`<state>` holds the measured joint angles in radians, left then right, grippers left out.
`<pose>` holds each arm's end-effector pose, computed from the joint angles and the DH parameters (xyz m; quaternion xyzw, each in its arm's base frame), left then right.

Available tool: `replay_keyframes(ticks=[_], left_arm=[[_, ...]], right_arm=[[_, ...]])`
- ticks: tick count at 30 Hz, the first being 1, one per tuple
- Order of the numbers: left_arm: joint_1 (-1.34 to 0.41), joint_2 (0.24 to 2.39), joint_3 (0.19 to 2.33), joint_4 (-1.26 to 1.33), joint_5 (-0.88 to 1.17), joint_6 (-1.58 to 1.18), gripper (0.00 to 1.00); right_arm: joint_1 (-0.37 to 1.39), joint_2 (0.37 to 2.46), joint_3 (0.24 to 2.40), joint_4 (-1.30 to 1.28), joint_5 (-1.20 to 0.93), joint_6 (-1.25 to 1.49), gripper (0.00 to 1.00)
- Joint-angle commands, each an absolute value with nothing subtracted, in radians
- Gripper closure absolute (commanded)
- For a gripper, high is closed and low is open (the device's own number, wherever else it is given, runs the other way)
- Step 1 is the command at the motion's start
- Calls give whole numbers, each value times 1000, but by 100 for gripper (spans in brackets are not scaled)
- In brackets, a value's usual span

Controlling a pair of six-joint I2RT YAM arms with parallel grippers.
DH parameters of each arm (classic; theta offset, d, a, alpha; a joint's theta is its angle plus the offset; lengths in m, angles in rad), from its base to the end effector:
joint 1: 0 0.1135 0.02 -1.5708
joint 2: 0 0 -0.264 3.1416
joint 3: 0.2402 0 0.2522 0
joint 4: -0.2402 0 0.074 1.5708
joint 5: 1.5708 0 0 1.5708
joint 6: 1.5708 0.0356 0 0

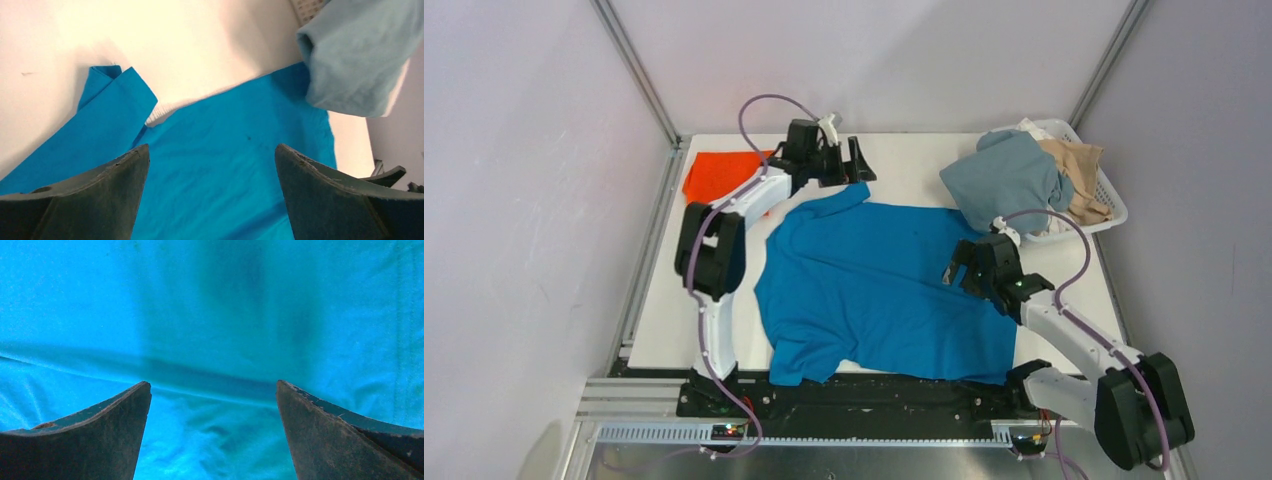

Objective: Fold and stack the t-shirts
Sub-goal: Flatten out the tshirt

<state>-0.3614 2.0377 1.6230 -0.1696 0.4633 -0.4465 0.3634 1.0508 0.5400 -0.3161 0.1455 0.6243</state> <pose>0.4391 -0.1830 0.2471 0.0721 0.8611 -0.3671 0.3443 0.1942 0.0683 0.1948 0.1471 0.9178 0.1122 0.3513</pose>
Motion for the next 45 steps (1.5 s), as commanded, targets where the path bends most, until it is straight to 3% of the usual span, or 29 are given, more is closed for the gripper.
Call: replay_keyframes(ticks=[1, 16, 20, 24, 36, 40, 45], left_arm=[[-385, 2176, 1725, -207, 544, -440, 0], [-403, 2343, 1856, -267, 354, -480, 0], [-362, 2354, 1912, -309, 288, -480, 0], [-292, 2414, 2028, -337, 381, -493, 0], [-159, 2472, 2292, -439, 216, -438, 2], [-170, 2355, 2218, -451, 210, -408, 2], [-228, 2121, 1937, -451, 186, -374, 2]], right_arm=[[366, 1130, 573, -222, 148, 635, 1], [299, 1274, 574, -202, 122, 640, 1], [282, 1274, 573, -221, 122, 639, 1], [249, 1262, 573, -251, 124, 630, 1], [209, 1241, 578, -244, 98, 605, 1], [213, 1222, 601, -250, 87, 585, 0], [230, 1194, 650, -280, 139, 572, 0]])
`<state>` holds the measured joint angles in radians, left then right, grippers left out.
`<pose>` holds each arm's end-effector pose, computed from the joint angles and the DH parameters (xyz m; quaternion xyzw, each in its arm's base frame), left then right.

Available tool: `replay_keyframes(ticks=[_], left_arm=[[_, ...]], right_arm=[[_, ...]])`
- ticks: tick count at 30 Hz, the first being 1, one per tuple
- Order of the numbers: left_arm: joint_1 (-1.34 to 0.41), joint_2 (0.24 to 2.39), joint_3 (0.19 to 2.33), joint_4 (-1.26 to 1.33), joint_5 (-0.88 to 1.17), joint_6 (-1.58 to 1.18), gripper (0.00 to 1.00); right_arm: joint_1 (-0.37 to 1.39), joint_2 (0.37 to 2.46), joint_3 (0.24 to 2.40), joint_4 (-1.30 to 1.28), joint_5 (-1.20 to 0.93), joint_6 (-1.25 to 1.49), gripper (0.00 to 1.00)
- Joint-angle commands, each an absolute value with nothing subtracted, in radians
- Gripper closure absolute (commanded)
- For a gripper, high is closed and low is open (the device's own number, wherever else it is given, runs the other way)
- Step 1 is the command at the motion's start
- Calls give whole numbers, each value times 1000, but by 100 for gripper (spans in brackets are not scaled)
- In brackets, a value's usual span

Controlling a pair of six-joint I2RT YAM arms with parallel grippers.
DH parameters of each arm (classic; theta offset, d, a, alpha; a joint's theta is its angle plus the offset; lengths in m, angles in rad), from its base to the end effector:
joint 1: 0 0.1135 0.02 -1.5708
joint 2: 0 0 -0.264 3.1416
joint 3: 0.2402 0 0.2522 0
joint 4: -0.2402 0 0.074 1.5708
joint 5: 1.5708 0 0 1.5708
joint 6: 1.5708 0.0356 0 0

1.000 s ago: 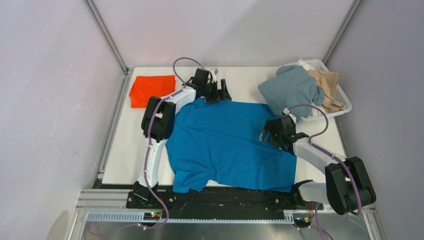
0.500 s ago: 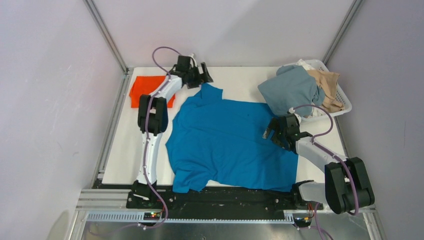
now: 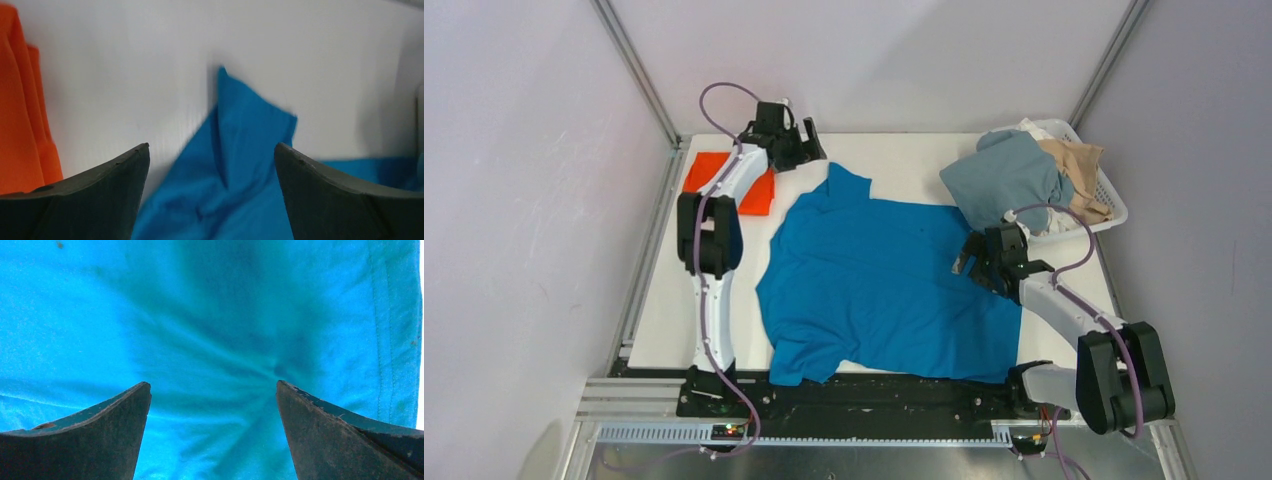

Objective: Fold and stack the t-shirts
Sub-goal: Flatten out the tshirt

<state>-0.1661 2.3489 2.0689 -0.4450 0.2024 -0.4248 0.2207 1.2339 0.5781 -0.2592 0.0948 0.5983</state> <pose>0.5302 -0.0961 0.2193 -0.0759 0.9050 -0.2070 0.3638 0.2254 0.0471 0.1741 0.1925 0.9260 0.0869 0.3130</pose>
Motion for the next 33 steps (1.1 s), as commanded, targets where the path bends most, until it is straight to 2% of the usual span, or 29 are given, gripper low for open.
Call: replay_keyframes(ticks=[1, 6, 21, 27, 33], left_arm=[[-238, 2083, 1903, -451, 193, -379, 2], [-313, 2080, 1767, -449, 235, -410, 2], [-273, 2324, 1856, -482, 230, -466, 2], [-224, 2331, 1871, -521, 175, -454, 2], [-175, 2370, 1930, -534, 210, -458, 2]], right_arm=[[231, 1195, 658, -283, 145, 574, 0], [229, 1246, 706, -264, 155, 578, 0], [185, 1442, 824, -189, 103, 561, 0], [168, 1575, 910, -176, 52, 549, 0], [170, 1760, 1059, -219, -14, 534, 0]])
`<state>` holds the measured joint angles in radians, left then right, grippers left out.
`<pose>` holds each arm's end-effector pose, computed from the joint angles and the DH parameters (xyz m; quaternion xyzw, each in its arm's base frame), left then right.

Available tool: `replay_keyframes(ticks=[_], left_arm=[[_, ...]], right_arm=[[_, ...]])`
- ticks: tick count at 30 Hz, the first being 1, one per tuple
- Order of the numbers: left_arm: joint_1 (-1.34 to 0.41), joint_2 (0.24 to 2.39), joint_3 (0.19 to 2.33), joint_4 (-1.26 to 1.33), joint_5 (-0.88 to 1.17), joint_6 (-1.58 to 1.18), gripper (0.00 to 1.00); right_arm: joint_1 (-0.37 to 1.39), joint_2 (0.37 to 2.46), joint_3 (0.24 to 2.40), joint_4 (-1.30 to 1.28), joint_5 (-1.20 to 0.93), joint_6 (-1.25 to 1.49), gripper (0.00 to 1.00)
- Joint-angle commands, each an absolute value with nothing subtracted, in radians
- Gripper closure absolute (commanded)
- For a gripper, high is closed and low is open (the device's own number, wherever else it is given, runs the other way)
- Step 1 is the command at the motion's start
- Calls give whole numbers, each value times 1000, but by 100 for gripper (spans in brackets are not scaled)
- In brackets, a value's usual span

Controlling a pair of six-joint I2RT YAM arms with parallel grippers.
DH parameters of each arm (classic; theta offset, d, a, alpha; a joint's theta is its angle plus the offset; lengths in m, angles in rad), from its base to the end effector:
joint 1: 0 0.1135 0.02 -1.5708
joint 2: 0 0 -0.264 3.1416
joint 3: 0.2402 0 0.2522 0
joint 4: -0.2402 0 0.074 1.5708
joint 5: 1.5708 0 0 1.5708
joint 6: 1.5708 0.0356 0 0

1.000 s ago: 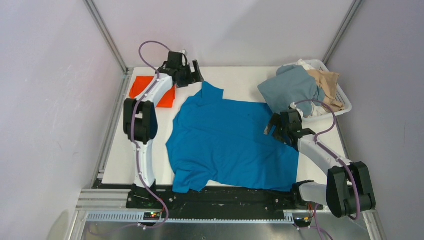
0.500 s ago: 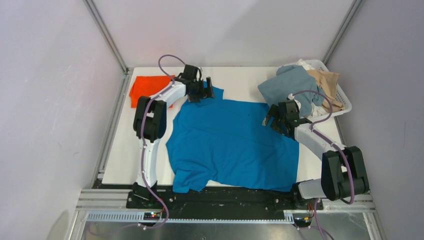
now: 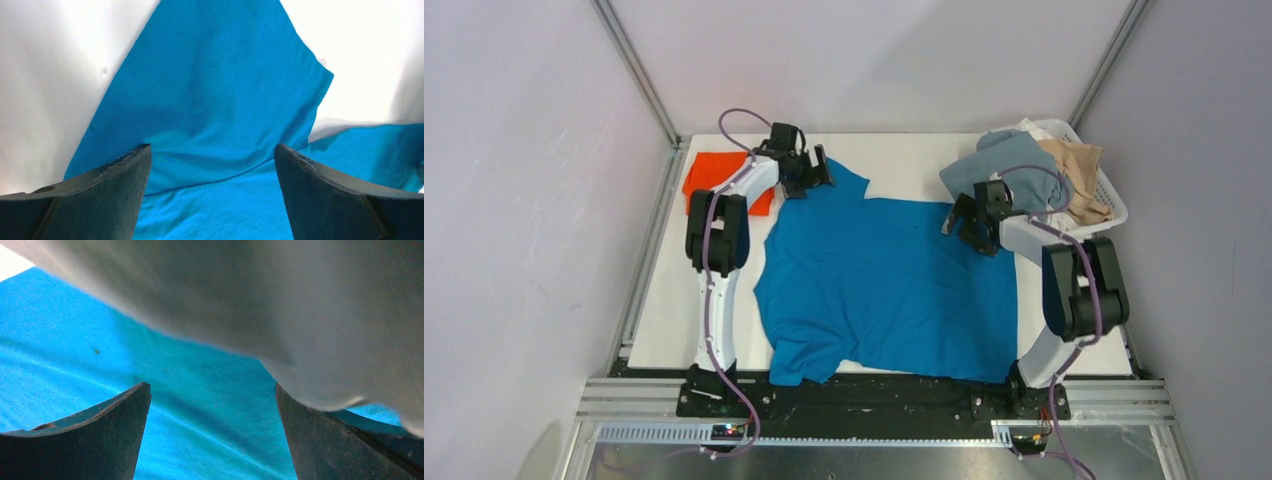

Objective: Fold and stack the t-shirts
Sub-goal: Flatten out the tshirt

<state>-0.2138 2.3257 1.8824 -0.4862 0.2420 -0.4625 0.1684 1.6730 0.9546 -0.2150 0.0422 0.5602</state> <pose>0.4994 -0.1172 0.1679 -0.0791 0.9395 -0.2119 0.2572 0.3315 0.0548 0.1720 0.1913 0.9300 0.0929 0.2998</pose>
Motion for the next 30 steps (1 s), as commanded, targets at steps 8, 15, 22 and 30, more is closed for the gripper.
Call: replay_keyframes(ticks=[8, 15, 22, 30], left_arm=[[-124, 2470, 2110, -560, 219, -497, 2], [-115, 2565, 2288, -561, 211, -516, 2], [-107, 2620, 2454, -554, 246, -531, 2], [-136, 2385, 2269, -553, 311, -450, 2]], right_arm=[[155, 1985, 1308, -321, 29, 517, 0], [138, 2168, 1637, -456, 45, 475, 0], [133, 2232, 1781, -482, 118, 454, 0], [160, 2044, 1677, -491, 128, 404, 0]])
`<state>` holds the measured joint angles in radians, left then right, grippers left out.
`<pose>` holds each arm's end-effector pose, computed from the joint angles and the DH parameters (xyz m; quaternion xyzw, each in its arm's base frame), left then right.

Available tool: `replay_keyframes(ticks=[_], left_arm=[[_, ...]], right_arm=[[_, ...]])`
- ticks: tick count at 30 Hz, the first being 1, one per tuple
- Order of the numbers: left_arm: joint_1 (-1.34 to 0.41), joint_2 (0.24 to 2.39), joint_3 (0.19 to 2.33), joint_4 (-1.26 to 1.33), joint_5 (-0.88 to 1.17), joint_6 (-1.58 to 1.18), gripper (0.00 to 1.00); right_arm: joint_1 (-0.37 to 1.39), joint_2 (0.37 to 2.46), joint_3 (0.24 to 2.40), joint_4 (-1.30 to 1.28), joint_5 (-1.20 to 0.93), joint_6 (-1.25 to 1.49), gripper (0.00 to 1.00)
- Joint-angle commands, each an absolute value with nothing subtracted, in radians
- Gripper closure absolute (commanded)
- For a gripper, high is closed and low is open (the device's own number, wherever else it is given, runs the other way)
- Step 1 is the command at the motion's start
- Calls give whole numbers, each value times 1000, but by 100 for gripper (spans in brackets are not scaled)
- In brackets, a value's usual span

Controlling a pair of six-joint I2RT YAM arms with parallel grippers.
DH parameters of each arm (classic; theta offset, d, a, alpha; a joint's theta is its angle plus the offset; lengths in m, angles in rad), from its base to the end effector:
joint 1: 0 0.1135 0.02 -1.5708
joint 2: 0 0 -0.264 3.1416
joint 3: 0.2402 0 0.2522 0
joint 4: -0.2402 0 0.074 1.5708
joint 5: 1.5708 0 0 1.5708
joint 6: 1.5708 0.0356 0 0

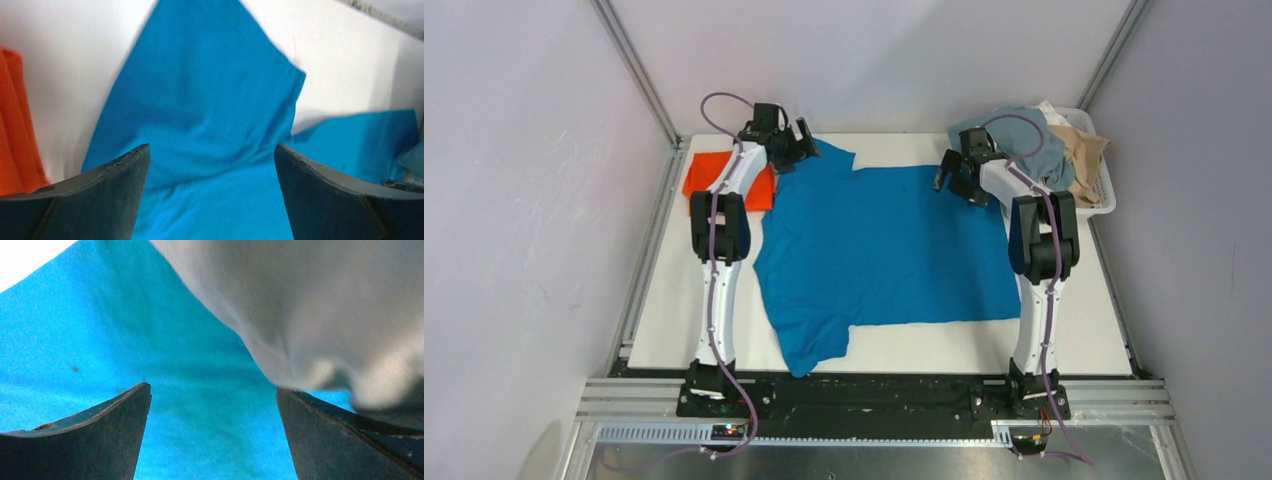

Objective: Fold and stack the t-shirts
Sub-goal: Flatten out the tshirt, then grab the side of the flattened tshirt closest away from the robot with both arms

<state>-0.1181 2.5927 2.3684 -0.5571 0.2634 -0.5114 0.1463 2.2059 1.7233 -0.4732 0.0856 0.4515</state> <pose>0.5692 -0.0769 0.1789 -0.1293 0.9073 -0.2333 0.3249 0.4799 0.0676 0.1761 0.1576 0.9392 0.0501 0.3010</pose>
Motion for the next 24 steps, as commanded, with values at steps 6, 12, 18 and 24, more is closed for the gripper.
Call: replay_keyframes(ticks=[6, 12, 18, 24], left_arm=[[-216, 1986, 1860, -552, 215, -406, 2], [-331, 1651, 1458, -540, 17, -437, 2], [-551, 1280, 1051, -512, -206, -510, 2], [-851, 936, 702, -573, -292, -666, 2]], right_arm=[[230, 1784, 1438, -466, 104, 386, 0], [293, 1634, 1252, -497, 124, 400, 0], [333, 1442, 1063, -511, 201, 500, 0], [291, 1127, 793, -511, 241, 625, 0]])
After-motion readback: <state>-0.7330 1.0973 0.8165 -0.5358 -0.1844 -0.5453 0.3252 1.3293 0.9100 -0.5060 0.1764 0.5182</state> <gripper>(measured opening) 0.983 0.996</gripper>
